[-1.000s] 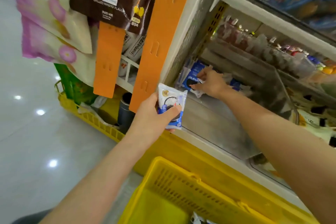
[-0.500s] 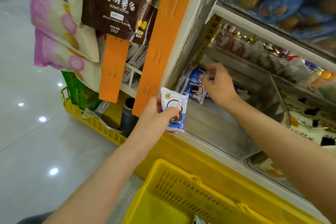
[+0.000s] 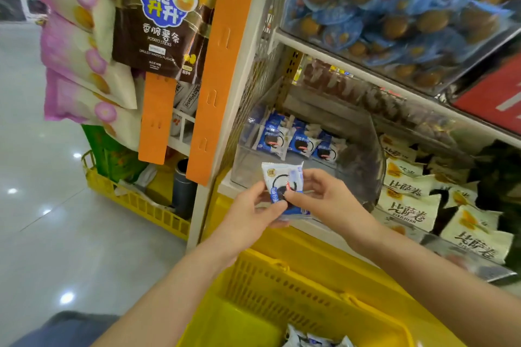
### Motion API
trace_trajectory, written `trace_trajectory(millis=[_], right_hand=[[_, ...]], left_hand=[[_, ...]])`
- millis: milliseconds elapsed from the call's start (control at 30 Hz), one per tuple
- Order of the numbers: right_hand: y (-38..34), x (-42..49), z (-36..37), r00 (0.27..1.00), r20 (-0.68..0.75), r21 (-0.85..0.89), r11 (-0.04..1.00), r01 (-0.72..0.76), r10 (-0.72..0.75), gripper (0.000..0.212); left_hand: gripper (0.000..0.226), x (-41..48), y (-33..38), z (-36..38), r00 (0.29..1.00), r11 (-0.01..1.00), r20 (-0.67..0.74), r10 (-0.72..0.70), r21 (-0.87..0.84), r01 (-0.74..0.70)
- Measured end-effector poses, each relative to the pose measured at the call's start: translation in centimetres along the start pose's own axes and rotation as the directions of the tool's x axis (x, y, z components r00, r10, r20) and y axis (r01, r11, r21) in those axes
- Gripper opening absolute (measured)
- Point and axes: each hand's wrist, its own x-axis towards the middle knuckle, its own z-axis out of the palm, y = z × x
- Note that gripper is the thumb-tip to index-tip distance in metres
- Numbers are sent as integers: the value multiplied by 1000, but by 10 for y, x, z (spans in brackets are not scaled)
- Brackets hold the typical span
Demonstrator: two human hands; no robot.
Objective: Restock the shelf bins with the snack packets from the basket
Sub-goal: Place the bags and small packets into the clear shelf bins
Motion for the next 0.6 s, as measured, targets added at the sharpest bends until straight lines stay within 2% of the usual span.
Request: trace_trajectory(millis=[100,200,300,400,500,533,600], right_hand=[[3,-5,-11,1000,17,-76,997,-18,19,27],[2,-8,-25,998,38,-279,960,-31,43,36],[-1,-14,-29,998,67,-488,873,18,17,35],[-2,-18,-27,986,94,-525,836,164,-134,44],[-6,-13,-30,970,148,-567,787,242,-192,42],[-7,-9,-33,972,129,-566,791,233,-194,39],[-6,5,-45,978,-7,-550,818,172,-211,36]], left_hand=[[37,-2,-1,3,997,990,-66,31,141,-21],[31,0,3,-2,983,972,-138,123,216,-92],[26,4,7,-3,974,936,-104,201,313,-160],[27,8,9,3,966,879,-51,252,430,-207],[30,14,12,9,953,794,36,302,544,-272],[28,17,14,9,945,771,49,323,565,-293],[21,28,19,5,914,695,54,401,632,-343]])
